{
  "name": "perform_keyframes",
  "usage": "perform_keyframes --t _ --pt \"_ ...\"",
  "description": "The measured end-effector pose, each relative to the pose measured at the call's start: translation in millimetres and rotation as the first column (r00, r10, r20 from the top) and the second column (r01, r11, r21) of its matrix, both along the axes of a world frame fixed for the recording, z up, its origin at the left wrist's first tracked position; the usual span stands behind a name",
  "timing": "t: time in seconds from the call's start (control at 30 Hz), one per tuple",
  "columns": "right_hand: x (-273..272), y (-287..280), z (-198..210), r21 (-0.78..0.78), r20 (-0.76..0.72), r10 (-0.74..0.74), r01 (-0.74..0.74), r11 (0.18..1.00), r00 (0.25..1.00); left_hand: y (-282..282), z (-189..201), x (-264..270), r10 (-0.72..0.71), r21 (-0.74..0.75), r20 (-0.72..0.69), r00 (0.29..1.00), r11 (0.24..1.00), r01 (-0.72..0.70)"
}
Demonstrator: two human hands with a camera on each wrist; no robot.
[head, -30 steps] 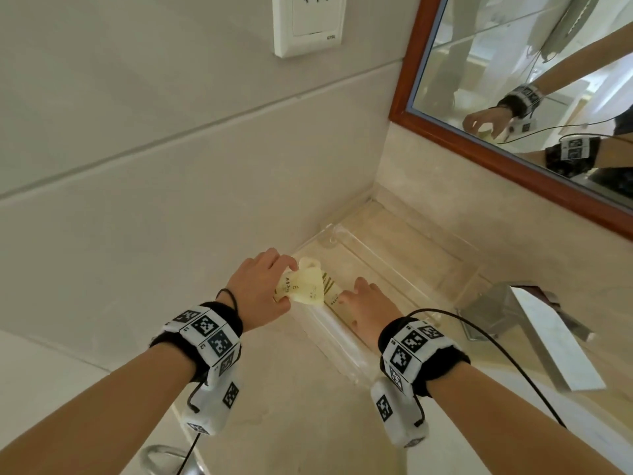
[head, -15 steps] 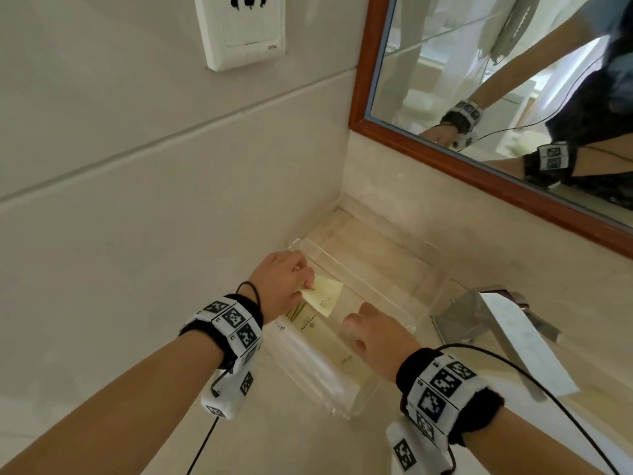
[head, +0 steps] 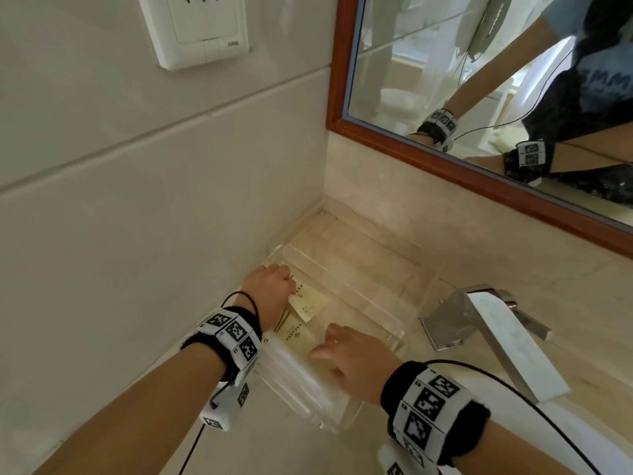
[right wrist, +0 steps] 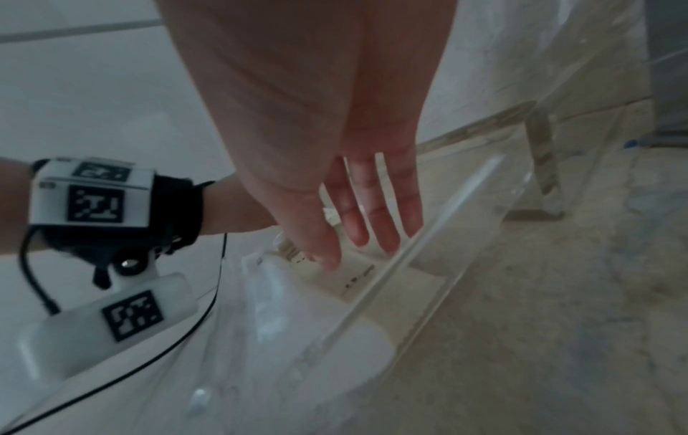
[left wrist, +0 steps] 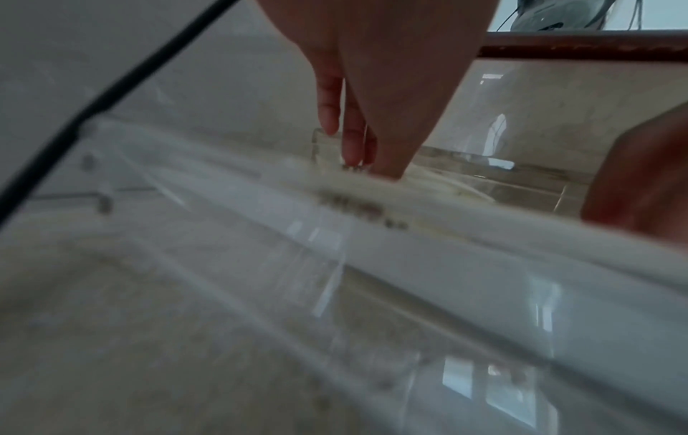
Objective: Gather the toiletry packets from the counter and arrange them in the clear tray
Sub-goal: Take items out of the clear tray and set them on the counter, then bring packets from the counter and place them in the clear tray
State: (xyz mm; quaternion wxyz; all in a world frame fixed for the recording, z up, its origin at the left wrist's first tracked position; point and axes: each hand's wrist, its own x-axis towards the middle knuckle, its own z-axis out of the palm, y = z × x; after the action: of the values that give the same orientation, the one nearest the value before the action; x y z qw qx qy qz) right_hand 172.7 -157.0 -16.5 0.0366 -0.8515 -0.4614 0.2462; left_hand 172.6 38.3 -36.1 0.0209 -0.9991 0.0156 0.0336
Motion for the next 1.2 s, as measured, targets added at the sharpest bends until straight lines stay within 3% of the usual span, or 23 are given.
perform_keyframes --t 0.13,0.23,0.33,0.4,0.53,0.67,0.87,1.2 --pt "-1 2 -2 -0.009 0.007 0.027 -0.026 1.000 1.000 -1 -2 -1 -0.010 -0.040 -0.068 0.998 0.999 0.007" --pt "0 2 -3 -0.026 0.021 0.039 -0.039 0.999 0.999 -1 -3 -15 -0.103 -0.127 0.028 0.994 0.986 0.106" --pt "-2 4 -2 -0.014 0.047 0.049 -0.049 0.999 0.998 -1 0 -20 -0.201 -0.058 -0.048 0.978 0.978 0.199" --pt "-4 6 -3 -0.003 0.079 0.082 -0.082 0.997 0.993 3 -3 -17 -0.151 -0.030 -0.166 0.974 0.988 0.148" --pt "-6 6 -5 -0.079 0.104 0.178 -0.170 0.982 0.979 9 -6 -14 -0.121 -0.018 -0.183 0.976 0.993 0.119" --pt "-6 6 -4 -0.115 0.102 0.177 -0.165 0.979 0.979 9 -4 -16 -0.086 -0.006 -0.201 0.976 0.996 0.086" --pt "-6 6 10 -0.091 0.095 0.075 -0.067 0.994 0.993 -10 29 -24 -0.072 -0.132 -0.136 0.988 0.990 0.054" --pt "15 -43 107 0.125 0.170 -0.297 0.278 0.952 0.940 -64 121 -10 -0.073 -0.189 -0.078 0.994 0.980 0.058"
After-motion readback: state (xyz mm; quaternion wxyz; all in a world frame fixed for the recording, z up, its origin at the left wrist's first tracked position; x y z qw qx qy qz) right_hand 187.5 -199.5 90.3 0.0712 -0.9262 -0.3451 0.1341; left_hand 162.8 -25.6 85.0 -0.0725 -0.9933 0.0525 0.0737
